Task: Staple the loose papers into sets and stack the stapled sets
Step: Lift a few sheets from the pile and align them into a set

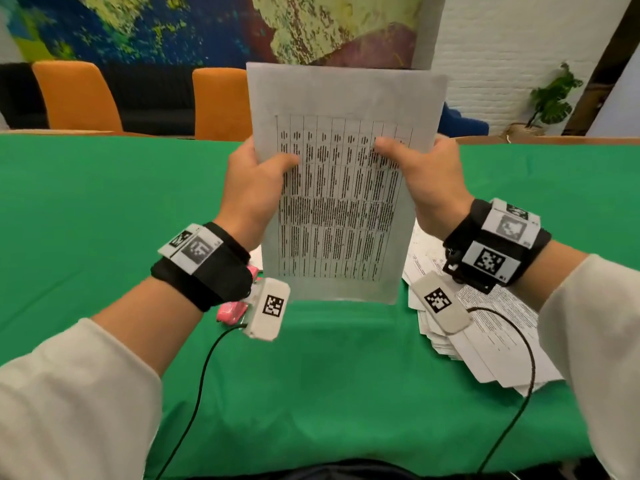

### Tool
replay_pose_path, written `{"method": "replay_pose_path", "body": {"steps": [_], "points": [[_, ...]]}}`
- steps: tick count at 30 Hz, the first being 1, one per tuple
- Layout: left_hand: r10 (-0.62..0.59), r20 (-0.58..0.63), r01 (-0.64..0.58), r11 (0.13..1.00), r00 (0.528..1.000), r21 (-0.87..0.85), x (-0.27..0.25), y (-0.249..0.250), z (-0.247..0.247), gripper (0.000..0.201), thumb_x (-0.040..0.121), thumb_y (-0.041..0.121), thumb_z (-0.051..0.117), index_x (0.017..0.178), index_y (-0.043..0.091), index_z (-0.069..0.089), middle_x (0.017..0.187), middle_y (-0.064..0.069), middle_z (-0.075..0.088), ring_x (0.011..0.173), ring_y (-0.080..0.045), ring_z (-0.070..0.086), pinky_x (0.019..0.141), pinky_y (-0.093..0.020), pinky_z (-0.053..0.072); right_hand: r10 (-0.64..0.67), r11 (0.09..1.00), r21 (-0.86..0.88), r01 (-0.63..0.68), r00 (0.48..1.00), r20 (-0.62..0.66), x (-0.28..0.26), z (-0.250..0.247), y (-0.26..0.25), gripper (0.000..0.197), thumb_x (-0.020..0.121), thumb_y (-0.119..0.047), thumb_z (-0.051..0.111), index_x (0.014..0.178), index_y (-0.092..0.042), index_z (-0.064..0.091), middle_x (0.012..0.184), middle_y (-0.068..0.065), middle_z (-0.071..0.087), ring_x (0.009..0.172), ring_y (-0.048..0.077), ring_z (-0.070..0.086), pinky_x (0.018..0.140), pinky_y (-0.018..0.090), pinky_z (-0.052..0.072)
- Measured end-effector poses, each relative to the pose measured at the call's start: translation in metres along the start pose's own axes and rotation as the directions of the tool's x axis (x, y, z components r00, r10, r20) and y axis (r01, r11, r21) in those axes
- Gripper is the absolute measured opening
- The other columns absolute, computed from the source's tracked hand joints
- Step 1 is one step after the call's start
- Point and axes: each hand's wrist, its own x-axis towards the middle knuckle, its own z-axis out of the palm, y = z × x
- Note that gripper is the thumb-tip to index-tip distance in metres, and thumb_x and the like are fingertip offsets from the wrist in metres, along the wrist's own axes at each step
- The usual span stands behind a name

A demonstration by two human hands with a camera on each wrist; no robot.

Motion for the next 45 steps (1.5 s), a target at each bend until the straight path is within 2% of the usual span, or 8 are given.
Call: {"method": "replay_pose_path", "body": {"steps": [8,14,20,26,32,36,42,45], "points": [[-0.136,0.039,0.135,0.99,0.99,0.034,-0.026,-0.032,-0.002,0.026,0.1,0.009,0.063,0.125,0.011,0.069,0.115,0.0,0.078,0.104,-0.018,0.075,0.098,-0.047,0.059,0.092,0.995,-0.027,-0.091,0.995,0.037,-0.028,-0.005,0.032,0.015,0.094,-0.012,0.074,0.107,-0.021,0.073,0.108,0.006,0.079,0.101,0.024,0.076,0.093,0.051,0.061],[-0.069,0.043,0.07,0.998,0.997,0.001,-0.015,-0.012,-0.003,0.026,0.1,0.007,0.061,0.125,0.008,0.069,0.113,-0.001,0.079,0.102,-0.019,0.076,0.087,-0.036,0.063,0.013,0.999,0.03,-0.014,0.999,0.04,-0.015,-0.007,0.016,0.019,0.094,-0.009,0.074,0.111,-0.017,0.073,0.113,0.008,0.078,0.106,0.024,0.075,0.093,0.043,0.061],[-0.237,0.059,0.235,0.971,0.97,0.035,-0.041,-0.049,-0.004,0.032,0.094,0.018,0.071,0.125,0.012,0.07,0.117,-0.001,0.078,0.111,-0.025,0.073,0.105,-0.054,0.054,0.157,0.987,-0.044,-0.153,0.982,0.101,-0.037,-0.01,0.047,0.018,0.093,-0.008,0.074,0.109,-0.018,0.074,0.109,0.004,0.079,0.102,0.022,0.076,0.092,0.043,0.061],[-0.197,0.051,0.196,0.98,0.979,0.024,-0.025,-0.029,-0.003,0.023,0.1,0.01,0.064,0.122,0.009,0.07,0.112,-0.004,0.079,0.101,-0.023,0.076,0.094,-0.048,0.061,0.1,0.995,-0.025,-0.098,0.99,0.101,-0.025,-0.01,0.028,0.019,0.093,-0.008,0.073,0.109,-0.019,0.072,0.112,0.004,0.079,0.101,0.019,0.076,0.081,0.03,0.062],[-0.317,0.086,0.308,0.946,0.945,0.101,-0.045,-0.057,-0.007,0.023,0.101,0.02,0.066,0.123,0.015,0.071,0.115,0.0,0.078,0.109,-0.024,0.074,0.103,-0.054,0.055,0.189,0.979,-0.1,-0.18,0.978,0.09,-0.044,-0.008,0.059,0.019,0.094,-0.011,0.074,0.111,-0.019,0.074,0.111,0.001,0.079,0.103,0.019,0.075,0.1,0.048,0.058],[-0.356,0.126,0.352,0.934,0.926,0.054,-0.042,-0.055,-0.013,0.024,0.103,0.015,0.061,0.125,0.01,0.07,0.114,-0.006,0.078,0.107,-0.026,0.075,0.102,-0.053,0.056,0.224,0.969,-0.134,-0.207,0.966,0.129,-0.041,-0.013,0.052,0.026,0.094,-0.01,0.073,0.119,-0.016,0.073,0.115,0.001,0.078,0.105,0.02,0.075,0.099,0.046,0.058],[-0.598,0.253,0.52,0.794,0.76,0.314,-0.036,-0.061,-0.039,0.026,0.106,0.026,0.058,0.114,0.003,0.068,0.101,-0.014,0.079,0.086,-0.03,0.076,0.086,-0.049,0.063,0.532,0.847,-0.18,-0.5,0.792,0.299,-0.048,-0.033,0.06,0.029,0.097,-0.008,0.069,0.125,-0.002,0.067,0.116,0.019,0.076,0.105,0.04,0.074,0.091,0.05,0.062],[-0.549,0.187,0.361,0.733,0.815,0.576,-0.028,-0.071,-0.061,0.03,0.108,0.032,0.055,0.107,0.007,0.07,0.086,-0.008,0.078,0.066,-0.025,0.074,0.058,-0.034,0.058,0.699,0.708,-0.198,-0.679,0.629,0.34,-0.068,-0.041,0.09,0.035,0.096,-0.01,0.069,0.129,-0.001,0.065,0.122,0.023,0.073,0.115,0.046,0.068,0.096,0.058,0.058]]}}
